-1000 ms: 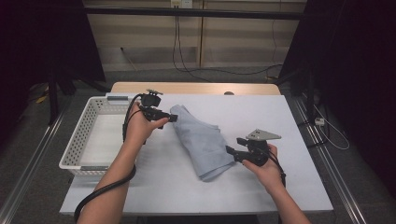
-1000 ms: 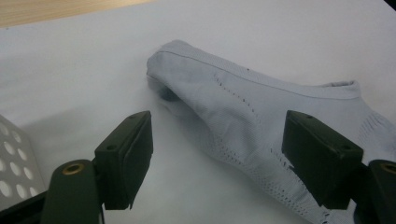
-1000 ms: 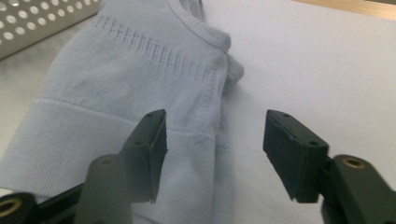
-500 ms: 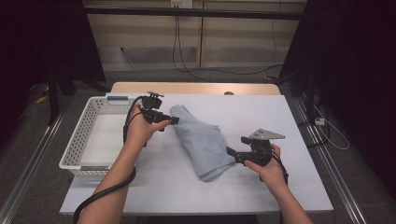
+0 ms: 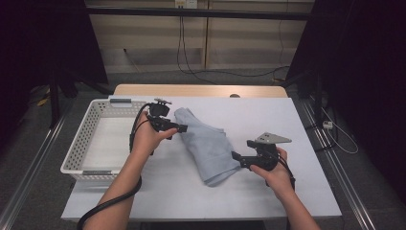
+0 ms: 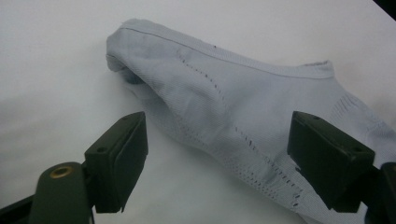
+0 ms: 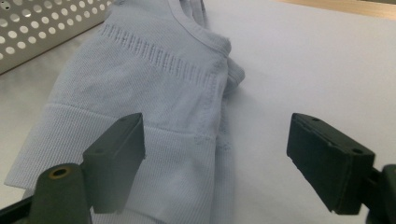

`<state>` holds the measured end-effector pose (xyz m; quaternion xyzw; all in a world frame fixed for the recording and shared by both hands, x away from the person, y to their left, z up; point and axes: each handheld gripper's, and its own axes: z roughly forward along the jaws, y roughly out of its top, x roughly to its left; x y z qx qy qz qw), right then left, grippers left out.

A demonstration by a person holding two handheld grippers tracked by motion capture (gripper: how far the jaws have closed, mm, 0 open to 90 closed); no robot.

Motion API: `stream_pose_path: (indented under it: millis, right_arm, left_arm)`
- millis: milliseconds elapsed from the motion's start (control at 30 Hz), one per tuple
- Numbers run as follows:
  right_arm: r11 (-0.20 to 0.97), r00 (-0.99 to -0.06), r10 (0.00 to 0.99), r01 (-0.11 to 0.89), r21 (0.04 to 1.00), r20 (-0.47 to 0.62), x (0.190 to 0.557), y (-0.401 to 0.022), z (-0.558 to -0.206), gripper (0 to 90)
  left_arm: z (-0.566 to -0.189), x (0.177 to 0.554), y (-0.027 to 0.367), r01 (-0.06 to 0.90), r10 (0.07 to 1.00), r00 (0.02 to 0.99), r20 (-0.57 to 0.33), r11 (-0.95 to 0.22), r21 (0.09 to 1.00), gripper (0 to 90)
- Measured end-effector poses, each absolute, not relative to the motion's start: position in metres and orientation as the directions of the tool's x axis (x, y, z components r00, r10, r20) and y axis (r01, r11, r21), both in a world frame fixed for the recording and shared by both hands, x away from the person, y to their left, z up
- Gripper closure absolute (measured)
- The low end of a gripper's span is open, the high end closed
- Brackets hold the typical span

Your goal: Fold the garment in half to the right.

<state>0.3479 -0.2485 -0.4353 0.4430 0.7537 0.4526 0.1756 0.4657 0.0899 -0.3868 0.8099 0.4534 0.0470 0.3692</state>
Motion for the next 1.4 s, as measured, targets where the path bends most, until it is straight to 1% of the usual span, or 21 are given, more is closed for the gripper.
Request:
stream_pose_path:
  millis: [733,1400]
  right_arm:
    - [0.192,-0.543,0.828,0.506,0.841,0.137,0.347,-0.248,-0.435,16.8]
    - [0.191,-0.548,0.825,0.501,0.844,0.138,0.344,-0.246,-0.435,16.5]
  left_arm:
    - [-0.397,0.455,0.081,0.705,0.76,0.587,-0.279,-0.311,0.638,16.7]
    - [-0.408,0.445,0.07,0.708,0.755,0.59,-0.285,-0.314,0.633,16.1]
